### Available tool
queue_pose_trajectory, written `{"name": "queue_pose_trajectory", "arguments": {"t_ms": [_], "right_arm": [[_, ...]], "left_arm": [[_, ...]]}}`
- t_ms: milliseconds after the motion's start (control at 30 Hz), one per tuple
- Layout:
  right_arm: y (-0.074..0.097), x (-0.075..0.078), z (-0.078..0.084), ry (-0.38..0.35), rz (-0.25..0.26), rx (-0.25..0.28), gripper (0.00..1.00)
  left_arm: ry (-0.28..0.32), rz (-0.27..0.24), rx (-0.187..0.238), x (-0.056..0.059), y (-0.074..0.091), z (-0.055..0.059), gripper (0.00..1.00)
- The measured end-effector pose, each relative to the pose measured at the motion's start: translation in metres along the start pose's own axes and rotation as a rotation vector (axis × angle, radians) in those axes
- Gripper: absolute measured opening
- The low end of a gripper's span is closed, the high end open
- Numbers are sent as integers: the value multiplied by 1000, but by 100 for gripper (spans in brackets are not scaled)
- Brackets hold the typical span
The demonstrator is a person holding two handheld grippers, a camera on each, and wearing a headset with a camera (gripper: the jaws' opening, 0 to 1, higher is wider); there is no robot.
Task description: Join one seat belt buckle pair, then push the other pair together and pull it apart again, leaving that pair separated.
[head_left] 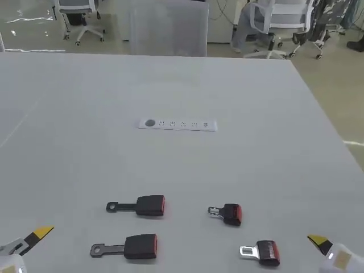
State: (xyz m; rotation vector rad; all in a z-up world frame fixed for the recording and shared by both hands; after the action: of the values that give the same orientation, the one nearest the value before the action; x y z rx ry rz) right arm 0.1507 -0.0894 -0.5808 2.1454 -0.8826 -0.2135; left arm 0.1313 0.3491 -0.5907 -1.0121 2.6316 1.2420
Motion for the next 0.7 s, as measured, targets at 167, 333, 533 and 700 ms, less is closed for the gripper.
{"name": "queue_pose_trajectory", "arguments": {"t_ms": [167,333,533,700], "right_arm": [[0,-1,-3,31,-4,6,97],[-2,1,-2,9,3,11,97],[-4,-1,1,9,2,-1,96],[-6,-6,8,69,-24,-56,87]], "left_arm": [[4,-5,-1,-1,0,0,98],[0,2,-16,0,-1,2,97],[11,-20,-33,-5,0,5,96],[-2,-16,-43,-4,-1,7,95]]}}
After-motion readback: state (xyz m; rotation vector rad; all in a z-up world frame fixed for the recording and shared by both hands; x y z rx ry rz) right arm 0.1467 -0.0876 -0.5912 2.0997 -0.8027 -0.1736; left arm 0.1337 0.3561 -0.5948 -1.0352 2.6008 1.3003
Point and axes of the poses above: the centre of the closed fingertips' face, and the gripper's own axes: y roughly backward along the fingers, x roughly to its right, z roughly out of its underside, the point moved 3 cm from there along y, roughly backward along the fingers
